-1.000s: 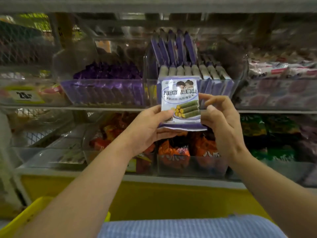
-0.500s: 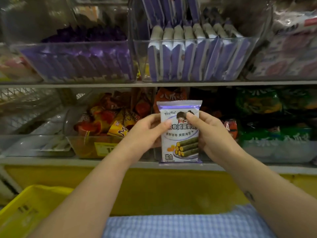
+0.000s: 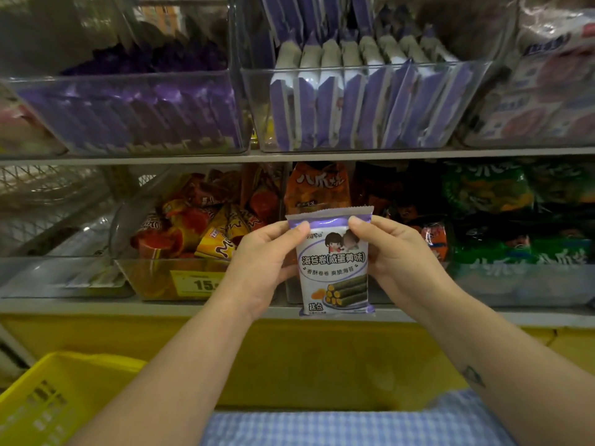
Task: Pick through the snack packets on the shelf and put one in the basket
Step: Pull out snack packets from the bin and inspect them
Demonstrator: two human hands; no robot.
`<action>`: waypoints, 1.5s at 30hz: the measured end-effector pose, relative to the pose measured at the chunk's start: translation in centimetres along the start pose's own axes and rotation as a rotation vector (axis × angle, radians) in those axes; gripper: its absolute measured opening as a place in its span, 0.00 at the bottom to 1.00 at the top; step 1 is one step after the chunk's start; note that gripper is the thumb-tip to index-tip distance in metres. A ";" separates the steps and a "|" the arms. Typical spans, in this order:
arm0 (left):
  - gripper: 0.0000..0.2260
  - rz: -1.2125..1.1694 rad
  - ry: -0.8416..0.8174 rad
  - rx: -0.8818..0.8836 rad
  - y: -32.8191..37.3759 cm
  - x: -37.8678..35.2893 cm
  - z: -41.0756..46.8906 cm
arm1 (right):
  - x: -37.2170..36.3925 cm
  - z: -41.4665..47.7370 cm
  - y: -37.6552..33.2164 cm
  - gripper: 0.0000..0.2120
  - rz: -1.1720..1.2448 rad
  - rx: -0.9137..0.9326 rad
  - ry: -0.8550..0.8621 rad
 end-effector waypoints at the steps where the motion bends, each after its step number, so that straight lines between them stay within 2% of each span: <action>1: 0.14 0.002 0.006 -0.004 0.0 0.0 0.0 | 0.1 0.0 -0.1 0.09 -0.005 0.002 0.011; 7: 0.11 0.037 0.036 -0.113 0.9 0.0 -0.3 | 0.2 0.1 -0.5 0.14 -0.008 0.030 0.054; 10: 0.15 0.030 0.044 -0.135 1.2 0.2 -0.3 | 0.2 0.2 -0.3 0.18 -0.020 0.020 0.068; 13: 0.17 -0.014 0.063 -0.106 1.1 0.2 -0.3 | 0.0 0.3 -0.1 0.19 -0.031 0.022 0.056; 16: 0.15 -0.110 0.089 -0.024 0.6 0.2 -0.2 | 0.0 0.6 0.2 0.19 -0.061 0.024 0.037; 18: 0.13 -0.171 0.107 0.013 0.4 0.3 -0.1 | -0.2 0.7 0.5 0.18 -0.073 -0.005 -0.028; 23: 0.12 -0.263 0.160 0.068 0.3 1.1 0.5 | -1.7 -1.4 2.1 0.18 -0.199 -0.211 -0.419; 27: 0.19 -0.168 0.051 0.165 -0.5 1.0 0.7 | -1.2 -1.7 2.2 0.19 -0.200 -0.243 -0.389; 31: 0.21 0.119 -0.268 0.231 -1.5 0.2 -0.6 | -0.5 -1.1 1.6 0.23 -0.106 -0.240 -0.305; 33: 0.22 0.161 -0.353 0.277 -2.2 0.0 -1.2 | -0.1 -0.8 1.3 0.25 -0.083 -0.223 -0.256; 39: 0.22 0.156 -0.358 0.157 -1.8 -0.5 -1.4 | 0.3 -0.4 1.1 0.22 -0.006 -0.206 -0.184; 45: 0.23 0.239 -0.362 0.035 -0.7 -0.7 -1.5 | 0.6 -0.5 1.5 0.20 0.080 -0.281 -0.183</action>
Point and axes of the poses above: each hand's wrist, its own z-axis towards the middle knuckle, its own x-axis out of the back of the hand, y = z × x, the point moved 9 cm from there along z, towards the middle knuckle, and after that the axes turned 10 degrees about y, right-handed, at the moved point
